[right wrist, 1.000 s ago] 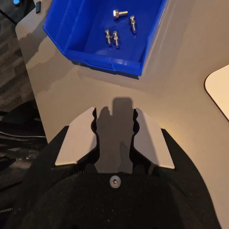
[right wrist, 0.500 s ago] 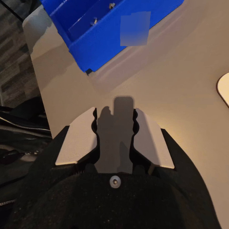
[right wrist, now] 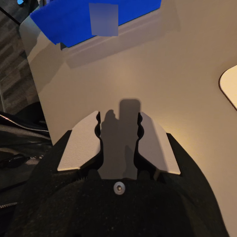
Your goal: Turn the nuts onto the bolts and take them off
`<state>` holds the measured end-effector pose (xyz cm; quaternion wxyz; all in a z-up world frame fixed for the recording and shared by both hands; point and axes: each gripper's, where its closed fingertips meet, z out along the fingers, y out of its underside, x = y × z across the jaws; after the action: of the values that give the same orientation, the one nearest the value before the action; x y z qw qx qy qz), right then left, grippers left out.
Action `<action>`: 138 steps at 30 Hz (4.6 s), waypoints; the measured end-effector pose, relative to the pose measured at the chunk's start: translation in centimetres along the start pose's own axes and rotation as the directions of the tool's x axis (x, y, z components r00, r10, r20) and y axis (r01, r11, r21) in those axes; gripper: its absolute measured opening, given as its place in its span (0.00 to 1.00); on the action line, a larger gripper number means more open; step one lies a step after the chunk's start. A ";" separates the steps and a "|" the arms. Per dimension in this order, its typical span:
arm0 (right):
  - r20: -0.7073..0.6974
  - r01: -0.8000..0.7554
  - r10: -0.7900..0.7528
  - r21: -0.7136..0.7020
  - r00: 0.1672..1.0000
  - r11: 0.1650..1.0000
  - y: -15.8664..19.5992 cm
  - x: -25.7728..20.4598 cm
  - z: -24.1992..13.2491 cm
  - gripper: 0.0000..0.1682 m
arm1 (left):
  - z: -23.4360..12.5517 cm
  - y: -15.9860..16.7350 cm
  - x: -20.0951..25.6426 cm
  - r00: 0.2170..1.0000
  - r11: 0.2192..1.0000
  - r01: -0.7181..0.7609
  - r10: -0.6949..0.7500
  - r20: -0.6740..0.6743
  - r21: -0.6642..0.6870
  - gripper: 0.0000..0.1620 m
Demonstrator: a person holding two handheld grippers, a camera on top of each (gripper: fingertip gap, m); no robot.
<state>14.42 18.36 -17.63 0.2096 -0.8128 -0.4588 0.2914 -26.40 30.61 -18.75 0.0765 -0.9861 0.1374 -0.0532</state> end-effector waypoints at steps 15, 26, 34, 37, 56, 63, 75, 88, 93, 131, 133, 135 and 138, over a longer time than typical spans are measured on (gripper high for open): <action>0.030 0.016 -0.015 -0.006 0.999 1.000 -1.4 0.6 1.7 0.32 | 0.0 -1.1 -4.4 0.963 0.954 0.271 -0.267 -0.045 0.129 0.02; -0.008 -0.043 0.044 0.038 0.999 0.998 0.8 2.4 -1.6 0.34 | -2.0 -0.6 -6.5 0.941 0.891 0.309 -0.337 0.027 0.332 0.41; -0.392 -0.293 0.326 0.143 0.860 0.945 11.1 13.6 -19.3 0.36 | -8.4 -0.3 2.8 0.992 0.814 -0.071 -0.001 0.123 0.577 0.47; -0.567 -0.452 0.474 0.191 0.674 0.871 17.7 20.0 -29.3 0.38 | -9.1 0.7 10.5 0.983 0.758 -0.180 0.159 0.091 0.627 0.45; -0.652 -0.918 0.724 0.105 0.227 0.383 32.0 36.3 -36.9 0.18 | -4.6 3.0 34.2 0.840 0.644 -0.223 0.508 -0.192 0.732 0.36; -0.638 -0.942 0.740 0.070 0.210 0.328 32.2 35.7 -36.9 0.08 | -3.3 2.8 36.7 0.796 0.638 -0.193 0.546 -0.261 0.746 0.34; -0.734 -0.894 0.579 -0.085 0.355 0.440 30.2 31.9 -35.7 0.02 | -2.6 4.5 38.5 0.761 0.620 -0.188 0.583 -0.286 0.762 0.31; -0.713 -0.796 0.430 -0.302 0.554 0.525 23.4 25.1 -27.2 0.02 | -3.6 6.3 40.7 0.710 0.572 -0.180 0.639 -0.297 0.801 0.30; -0.671 -0.760 0.421 -0.344 0.610 0.552 21.4 21.4 -23.7 0.02 | -4.1 7.1 40.9 0.685 0.556 -0.158 0.657 -0.315 0.816 0.29; -0.534 -0.589 0.431 -0.163 0.727 0.792 28.8 27.1 -32.4 0.22 | -3.4 4.9 50.8 0.590 0.528 -0.242 0.746 -0.308 0.814 0.28; -0.507 -0.590 0.443 -0.171 0.740 0.789 28.8 27.0 -31.7 0.11 | -3.1 4.5 51.6 0.580 0.528 -0.251 0.753 -0.311 0.811 0.28; -0.489 -0.595 0.455 -0.174 0.744 0.785 28.7 26.8 -31.3 0.02 | -2.8 4.1 52.3 0.571 0.529 -0.258 0.758 -0.314 0.808 0.28; -0.487 -0.625 0.491 -0.155 0.722 0.765 28.8 26.5 -31.2 0.01 | -2.4 3.7 53.0 0.559 0.534 -0.262 0.763 -0.325 0.804 0.28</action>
<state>64.01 24.90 -19.42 0.0742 -0.9785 -0.1727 0.0846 22.98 11.99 -12.55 0.3888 -0.7039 0.4315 -0.4089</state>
